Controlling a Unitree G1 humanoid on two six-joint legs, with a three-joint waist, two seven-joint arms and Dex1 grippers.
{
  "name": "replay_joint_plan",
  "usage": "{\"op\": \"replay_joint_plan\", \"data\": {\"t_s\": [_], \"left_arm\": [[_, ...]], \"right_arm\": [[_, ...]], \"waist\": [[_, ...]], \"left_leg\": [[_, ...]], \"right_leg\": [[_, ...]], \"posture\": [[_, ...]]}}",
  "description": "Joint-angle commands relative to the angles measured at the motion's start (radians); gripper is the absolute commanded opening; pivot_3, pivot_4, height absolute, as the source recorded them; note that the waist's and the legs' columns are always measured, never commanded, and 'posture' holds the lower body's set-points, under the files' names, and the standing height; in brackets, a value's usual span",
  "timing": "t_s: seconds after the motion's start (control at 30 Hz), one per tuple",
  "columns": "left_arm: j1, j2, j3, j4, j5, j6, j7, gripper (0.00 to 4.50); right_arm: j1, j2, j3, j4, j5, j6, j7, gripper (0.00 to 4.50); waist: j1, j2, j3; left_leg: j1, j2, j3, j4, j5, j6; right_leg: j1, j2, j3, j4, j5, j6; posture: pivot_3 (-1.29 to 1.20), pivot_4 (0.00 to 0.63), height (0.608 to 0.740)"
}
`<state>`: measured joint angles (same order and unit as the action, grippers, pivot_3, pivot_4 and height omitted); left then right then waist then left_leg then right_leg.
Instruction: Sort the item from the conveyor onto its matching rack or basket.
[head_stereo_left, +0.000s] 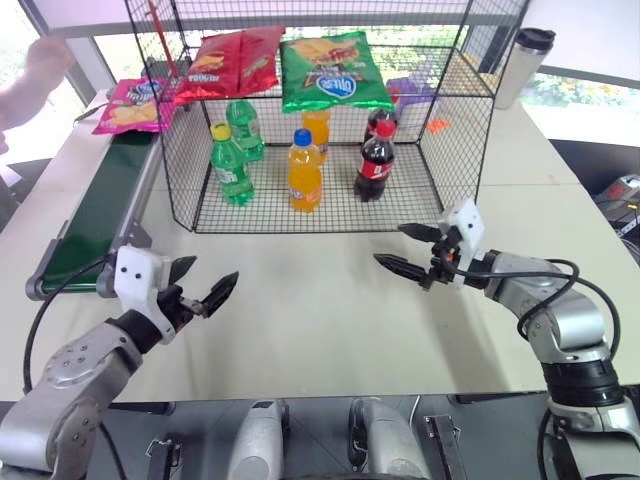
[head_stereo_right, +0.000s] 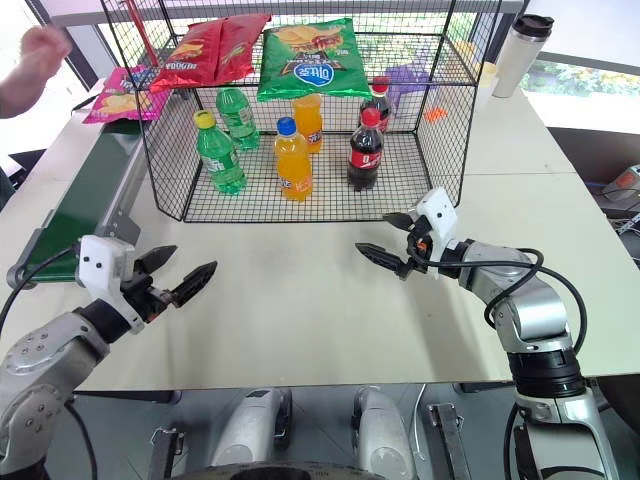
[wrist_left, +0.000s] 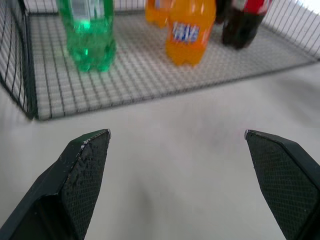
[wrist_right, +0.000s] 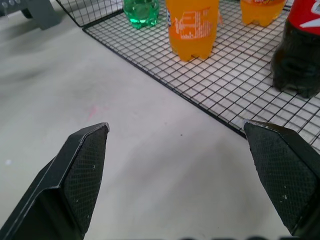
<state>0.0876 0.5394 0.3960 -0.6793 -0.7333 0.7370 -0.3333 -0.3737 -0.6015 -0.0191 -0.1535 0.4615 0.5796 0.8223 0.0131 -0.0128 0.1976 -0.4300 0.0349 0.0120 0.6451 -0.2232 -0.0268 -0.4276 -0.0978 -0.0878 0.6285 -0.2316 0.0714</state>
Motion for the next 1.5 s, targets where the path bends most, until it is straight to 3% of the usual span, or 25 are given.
{"op": "replay_joint_plan", "data": {"t_s": [0.03, 0.1, 0.13, 0.23, 0.3, 0.5, 0.63, 0.9, 1.5], "left_arm": [[-0.064, 0.113, 0.181, -0.022, -0.037, 0.019, 0.026, 4.50], [-0.013, 0.278, 0.241, 0.007, 0.137, -0.022, -0.025, 4.50], [0.068, 0.390, 0.251, 0.046, 0.315, -0.100, -0.057, 4.50], [0.244, 0.570, 0.259, 0.167, 0.670, -0.306, -0.076, 4.50], [0.330, 0.624, 0.257, 0.265, 0.864, -0.433, -0.035, 4.50], [0.342, 0.621, 0.158, 0.380, 1.107, -0.612, 0.030, 4.50], [0.301, 0.582, 0.100, 0.436, 1.185, -0.684, 0.075, 4.50], [0.201, 0.514, 0.044, 0.477, 1.262, -0.721, 0.092, 4.50], [0.086, 0.470, -0.035, 0.564, 1.333, -0.732, 0.085, 4.50]], "right_arm": [[-0.079, 0.033, -0.045, -0.063, 0.123, 0.081, 0.008, 4.42], [-0.126, 0.054, -0.055, -0.089, 0.198, 0.139, 0.011, 4.42], [-0.158, 0.064, -0.050, -0.100, 0.229, 0.163, 0.014, 4.42], [-0.225, 0.077, -0.016, -0.115, 0.251, 0.194, 0.023, 4.42], [-0.271, 0.067, 0.064, -0.115, 0.178, 0.152, 0.051, 4.42], [-0.331, 0.062, 0.101, -0.099, 0.148, 0.123, 0.089, 4.42], [-0.332, 0.051, 0.101, -0.100, 0.137, 0.119, 0.100, 4.42], [-0.321, 0.041, 0.092, -0.119, 0.133, 0.129, 0.085, 4.42], [-0.290, 0.032, 0.078, -0.142, 0.134, 0.127, 0.036, 4.42]], "waist": [[-0.005, -0.002, 0.001], [-0.010, -0.001, 0.001], [-0.014, -0.001, 0.001], [-0.011, 0.002, 0.001], [-0.007, 0.003, 0.001], [0.001, 0.002, 0.001], [-0.002, 0.002, 0.001], [-0.003, 0.001, 0.001], [-0.003, 0.001, 0.001]], "left_leg": [[0.000, 0.000, 0.000, 0.000, 0.000, 0.000], [0.000, 0.002, 0.000, 0.000, 0.000, 0.000], [0.000, 0.002, 0.001, -0.001, 0.000, 0.000], [0.003, 0.001, 0.007, -0.008, 0.000, 0.000], [0.003, 0.002, 0.009, -0.011, 0.000, 0.000], [-0.003, 0.003, 0.012, -0.016, 0.000, -0.001], [-0.011, 0.003, 0.014, -0.014, 0.000, -0.001], [-0.011, 0.005, 0.014, -0.013, 0.000, -0.001], [-0.009, 0.006, 0.014, -0.006, 0.000, 0.000]], "right_leg": [[0.000, 0.000, 0.000, 0.001, 0.000, 0.000], [-0.001, 0.002, 0.000, 0.001, 0.001, -0.001], [-0.002, 0.002, 0.000, 0.001, 0.001, -0.001], [-0.004, 0.001, 0.003, -0.001, 0.003, -0.005], [-0.006, 0.001, 0.005, -0.003, 0.003, -0.005], [-0.014, 0.000, 0.005, -0.011, 0.004, -0.005], [-0.017, 0.000, 0.006, -0.012, 0.008, 0.001], [-0.018, 0.002, 0.005, -0.008, 0.009, 0.002], [-0.017, 0.002, 0.005, 0.002, 0.009, 0.002]], "posture": [[0.00, 0.150, 0.740], [0.00, 0.150, 0.740], [0.00, 0.150, 0.740], [0.00, 0.150, 0.740], [0.00, 0.150, 0.740], [0.00, 0.150, 0.740], [0.00, 0.150, 0.740], [0.00, 0.150, 0.740], [0.00, 0.150, 0.740]]}}
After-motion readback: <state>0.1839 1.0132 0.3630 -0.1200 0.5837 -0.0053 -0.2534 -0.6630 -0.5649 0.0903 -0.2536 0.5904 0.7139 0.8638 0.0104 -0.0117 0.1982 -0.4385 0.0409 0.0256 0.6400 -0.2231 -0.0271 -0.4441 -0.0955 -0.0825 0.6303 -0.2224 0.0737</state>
